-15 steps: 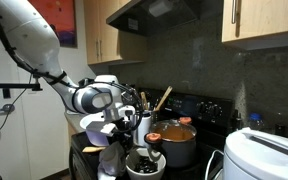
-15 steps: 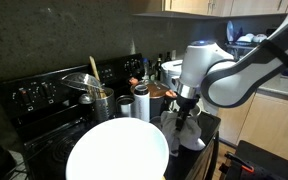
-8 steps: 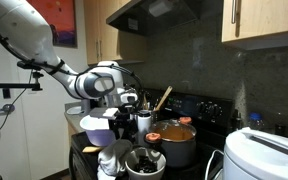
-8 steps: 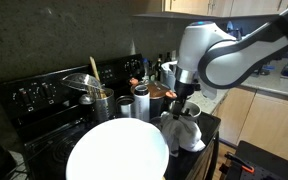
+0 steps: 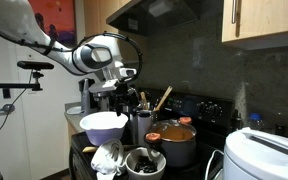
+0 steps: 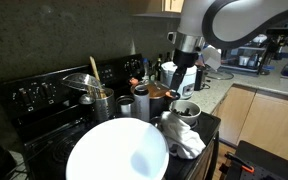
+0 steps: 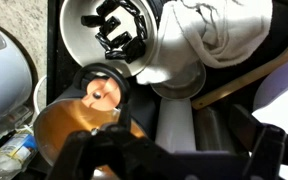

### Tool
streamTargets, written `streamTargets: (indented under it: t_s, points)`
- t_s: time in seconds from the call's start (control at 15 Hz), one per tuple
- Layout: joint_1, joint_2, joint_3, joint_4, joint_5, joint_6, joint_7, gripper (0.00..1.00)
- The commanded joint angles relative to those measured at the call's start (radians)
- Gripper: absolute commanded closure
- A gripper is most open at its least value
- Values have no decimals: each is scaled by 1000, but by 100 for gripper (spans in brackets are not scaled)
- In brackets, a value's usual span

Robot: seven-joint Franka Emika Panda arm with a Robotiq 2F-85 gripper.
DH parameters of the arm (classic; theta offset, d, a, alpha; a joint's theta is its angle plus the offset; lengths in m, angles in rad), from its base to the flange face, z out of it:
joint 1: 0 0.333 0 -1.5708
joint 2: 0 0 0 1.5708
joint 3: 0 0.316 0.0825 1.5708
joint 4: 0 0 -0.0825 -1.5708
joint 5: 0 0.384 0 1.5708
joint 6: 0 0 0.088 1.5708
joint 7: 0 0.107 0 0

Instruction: Remove the object from the cup and place it on the table

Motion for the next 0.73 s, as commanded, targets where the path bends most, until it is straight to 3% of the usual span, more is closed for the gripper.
streamTargets:
  t_s: [0.0,0.67]
  points:
    - [7,-25,2,56,25,-57,-28,0]
    - [0,-30,8,68,21,-35,-4,0]
